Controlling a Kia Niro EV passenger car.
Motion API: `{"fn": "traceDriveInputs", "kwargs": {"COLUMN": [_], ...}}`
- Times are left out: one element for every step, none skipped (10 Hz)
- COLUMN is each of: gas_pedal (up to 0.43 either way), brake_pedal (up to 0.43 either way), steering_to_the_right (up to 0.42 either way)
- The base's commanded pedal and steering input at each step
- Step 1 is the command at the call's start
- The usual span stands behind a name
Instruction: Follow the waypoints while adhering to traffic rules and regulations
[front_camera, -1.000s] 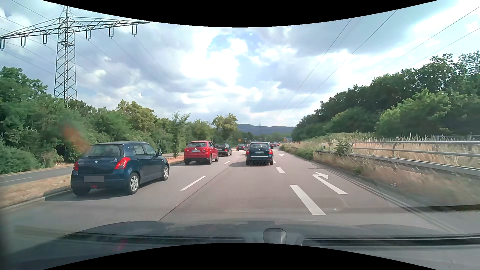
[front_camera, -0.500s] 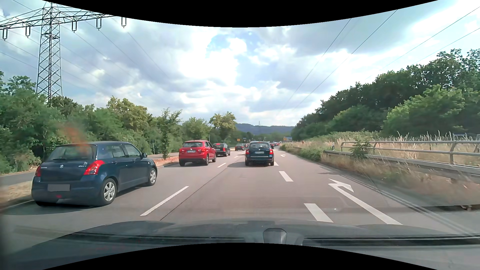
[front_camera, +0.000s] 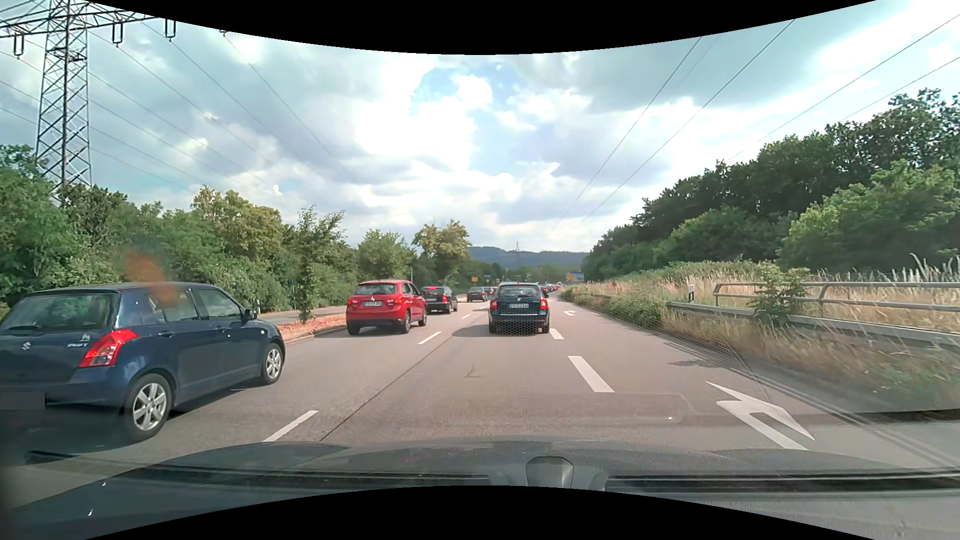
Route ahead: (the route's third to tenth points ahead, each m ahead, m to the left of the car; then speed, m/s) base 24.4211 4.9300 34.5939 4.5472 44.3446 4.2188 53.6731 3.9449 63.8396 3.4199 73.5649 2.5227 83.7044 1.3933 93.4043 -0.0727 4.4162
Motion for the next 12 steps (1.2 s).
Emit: {"fn": "traceDriveInputs", "kwargs": {"gas_pedal": [0.0,0.0,0.0,0.0,0.0,0.0,0.0,0.0,0.0,0.0,0.0,0.0], "brake_pedal": [0.0,0.0,0.0,0.0,0.0,0.0,0.0,0.0,0.0,0.012,0.037,0.055], "steering_to_the_right": [0.004,0.004,0.004,0.004,0.004,0.004,0.004,0.004,0.004,0.004,0.003,0.003]}}
